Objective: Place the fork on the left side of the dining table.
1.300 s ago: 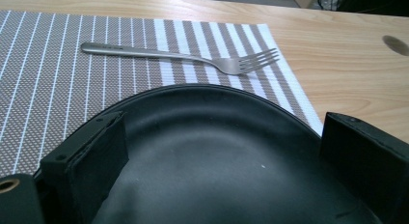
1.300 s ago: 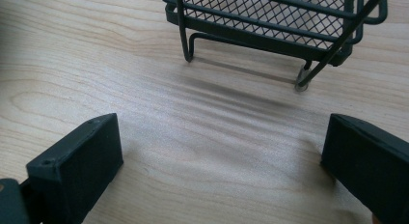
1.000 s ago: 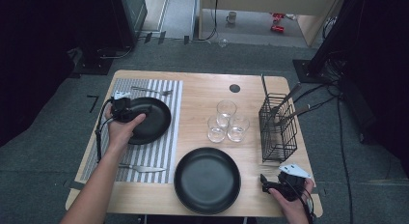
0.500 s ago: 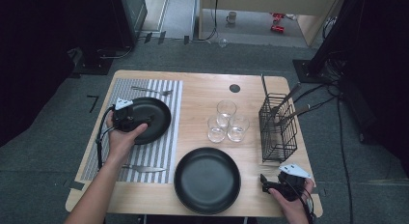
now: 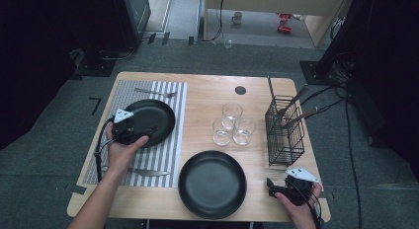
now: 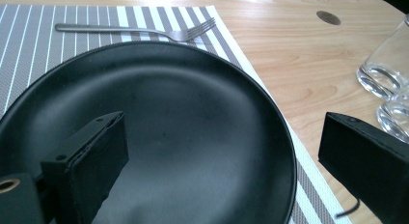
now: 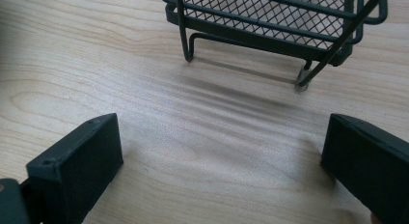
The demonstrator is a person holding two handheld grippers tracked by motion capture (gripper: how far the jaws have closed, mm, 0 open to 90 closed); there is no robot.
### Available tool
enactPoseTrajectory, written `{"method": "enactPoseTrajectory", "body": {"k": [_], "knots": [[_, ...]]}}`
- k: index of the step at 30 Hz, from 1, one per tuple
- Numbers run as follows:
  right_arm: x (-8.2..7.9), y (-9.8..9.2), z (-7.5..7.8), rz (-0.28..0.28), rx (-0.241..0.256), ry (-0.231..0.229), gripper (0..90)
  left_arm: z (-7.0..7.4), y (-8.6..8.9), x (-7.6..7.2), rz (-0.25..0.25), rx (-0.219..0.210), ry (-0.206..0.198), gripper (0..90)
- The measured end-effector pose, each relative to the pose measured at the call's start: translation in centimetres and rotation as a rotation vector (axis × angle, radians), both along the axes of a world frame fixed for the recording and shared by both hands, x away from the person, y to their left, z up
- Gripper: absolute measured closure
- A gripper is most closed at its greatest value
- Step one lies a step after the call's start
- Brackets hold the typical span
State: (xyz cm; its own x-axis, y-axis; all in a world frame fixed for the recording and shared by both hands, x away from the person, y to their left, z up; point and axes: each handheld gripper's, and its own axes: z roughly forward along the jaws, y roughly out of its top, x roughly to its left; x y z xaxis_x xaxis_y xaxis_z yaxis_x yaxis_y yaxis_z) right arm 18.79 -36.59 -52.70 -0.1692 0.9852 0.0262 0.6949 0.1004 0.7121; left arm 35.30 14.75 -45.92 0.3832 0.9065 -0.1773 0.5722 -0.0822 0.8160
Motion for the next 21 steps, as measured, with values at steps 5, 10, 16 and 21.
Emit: {"method": "enactPoseTrajectory", "body": {"k": [5,10,16,21], "knots": [[0.0,0.0,0.0,0.000,0.000,0.000,0.0,-0.3,0.4,-1.2,-0.002,0.001,-0.003,3.6],[0.0,0.0,0.0,0.000,0.000,0.000,0.0,-0.9,0.7,-2.5,0.004,-0.003,-0.004,3.6],[0.0,0.0,0.0,0.000,0.000,0.000,0.0,-1.4,1.1,-3.9,-0.006,0.006,-0.001,3.7],[0.0,0.0,0.0,-0.002,0.002,0.000,0.0,-1.9,1.5,-5.2,-0.010,0.014,0.007,3.7]]}}
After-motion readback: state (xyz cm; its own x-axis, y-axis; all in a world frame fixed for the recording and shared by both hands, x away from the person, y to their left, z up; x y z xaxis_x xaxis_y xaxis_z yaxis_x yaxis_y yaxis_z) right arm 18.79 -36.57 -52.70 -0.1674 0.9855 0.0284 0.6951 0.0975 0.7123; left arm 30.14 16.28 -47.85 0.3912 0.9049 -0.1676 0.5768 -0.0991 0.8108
